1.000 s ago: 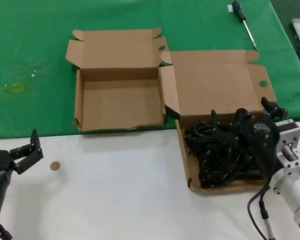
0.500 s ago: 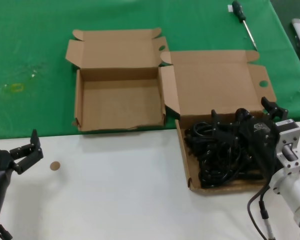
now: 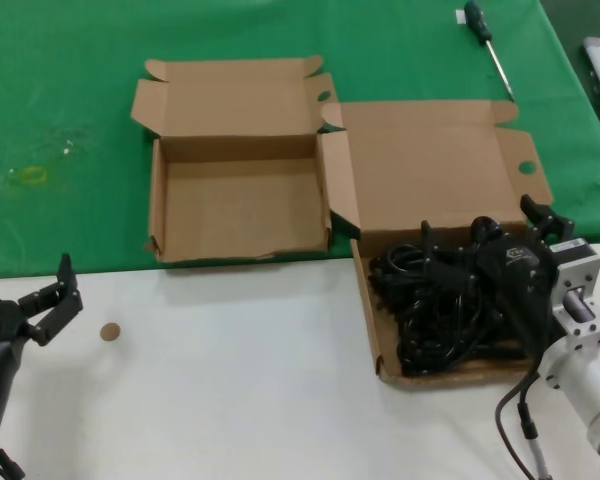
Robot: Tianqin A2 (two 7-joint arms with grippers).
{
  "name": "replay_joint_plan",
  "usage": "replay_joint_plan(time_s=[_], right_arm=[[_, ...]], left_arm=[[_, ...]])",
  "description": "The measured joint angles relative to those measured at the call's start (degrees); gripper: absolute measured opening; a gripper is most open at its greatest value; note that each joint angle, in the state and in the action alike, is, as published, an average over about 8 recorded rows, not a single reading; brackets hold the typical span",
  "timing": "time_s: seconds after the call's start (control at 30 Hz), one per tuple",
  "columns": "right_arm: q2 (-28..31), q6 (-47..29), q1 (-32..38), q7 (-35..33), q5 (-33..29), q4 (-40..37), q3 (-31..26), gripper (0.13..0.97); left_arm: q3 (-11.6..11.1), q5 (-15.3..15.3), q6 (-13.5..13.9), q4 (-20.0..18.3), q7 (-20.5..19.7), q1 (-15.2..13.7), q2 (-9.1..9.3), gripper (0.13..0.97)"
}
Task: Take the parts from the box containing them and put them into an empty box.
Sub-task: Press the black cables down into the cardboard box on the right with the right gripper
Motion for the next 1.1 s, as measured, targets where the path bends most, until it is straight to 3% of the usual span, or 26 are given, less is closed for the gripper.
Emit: replay_joint_plan(time_s=[0.2,0.53,0.77,1.1], right_arm=[[4.39,2.30,0.76,0.58,3.09,-0.02,-3.38,0.966],[17.38,-1.25,3.91,2.77,5.05,0.46,-8.43,0.966],[26.68,-13.04,7.31,2.23,3.11,0.47,-9.81,0.966],[33.00,-34.23,15.09,-9.78,2.05,-1.47,-10.06,0.966]], left_arm=[[0.00,0.00,0.00,0.00,0.00,0.00,0.00,0.854],[0.00,0.00,0.00,0.00,0.00,0.00,0.00,0.663],[0.00,0.00,0.00,0.00,0.00,0.00,0.00,0.467],[0.00,0.00,0.00,0.00,0.00,0.00,0.00,0.290]])
